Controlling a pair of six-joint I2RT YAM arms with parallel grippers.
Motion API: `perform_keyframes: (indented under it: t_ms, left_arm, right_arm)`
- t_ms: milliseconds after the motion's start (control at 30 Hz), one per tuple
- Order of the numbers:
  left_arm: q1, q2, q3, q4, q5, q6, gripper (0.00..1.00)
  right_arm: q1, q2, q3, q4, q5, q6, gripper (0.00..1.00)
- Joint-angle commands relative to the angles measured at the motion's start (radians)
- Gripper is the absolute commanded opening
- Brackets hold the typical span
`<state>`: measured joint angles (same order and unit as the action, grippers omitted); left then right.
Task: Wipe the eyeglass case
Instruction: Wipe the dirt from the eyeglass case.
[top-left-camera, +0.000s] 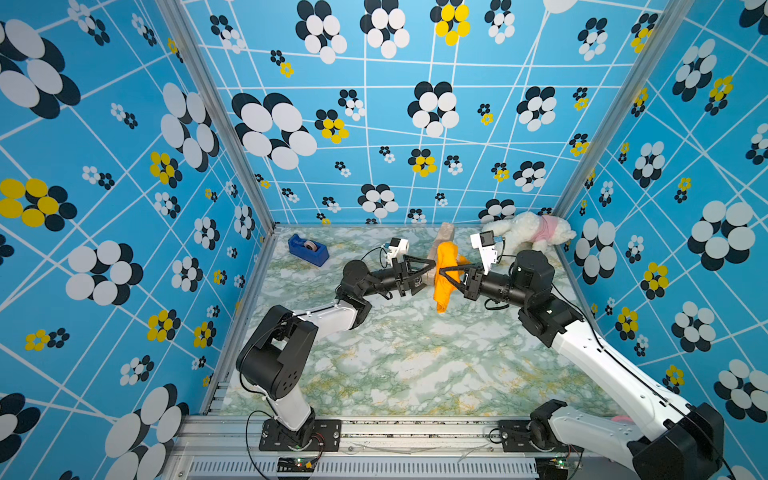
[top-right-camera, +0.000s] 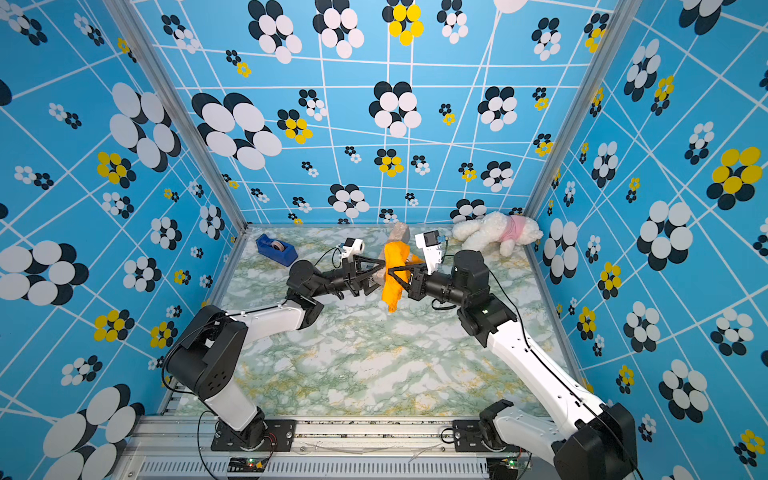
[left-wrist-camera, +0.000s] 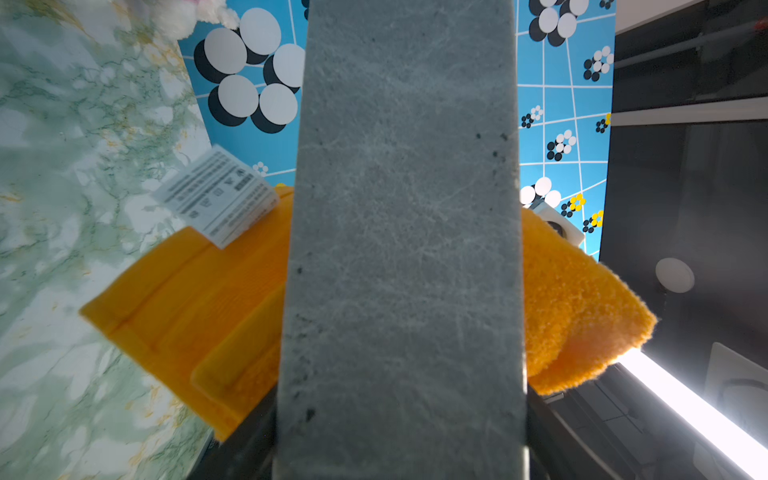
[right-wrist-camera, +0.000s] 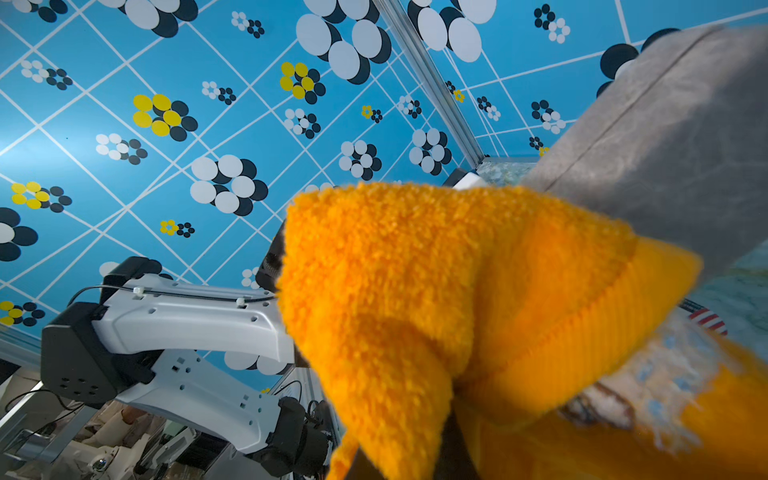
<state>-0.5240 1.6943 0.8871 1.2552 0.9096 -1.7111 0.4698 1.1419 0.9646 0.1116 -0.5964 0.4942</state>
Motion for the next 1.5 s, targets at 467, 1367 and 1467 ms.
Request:
perform_keyframes:
  t_ms: [467,1367,1467]
  left_arm:
    - [-0.078,-0.045,-0.001,0.142,0.118,-0.032,0.00]
    - [-0.078,-0.056,0.016,0.143,0.143,-0.067,0.00]
    - [-0.076,-0.056,0.022,0.143,0.152,-0.066,0.00]
  right_arm:
    - [-0.151,0.047,0.122,-0.074,-0.032,-0.102,0.00]
    - [-0.175,0.110,0.283,-0.197,-0.128,-0.223,0.00]
    - [-0.175,0.069,0.200,-0.185,-0.142,-0.211,0.00]
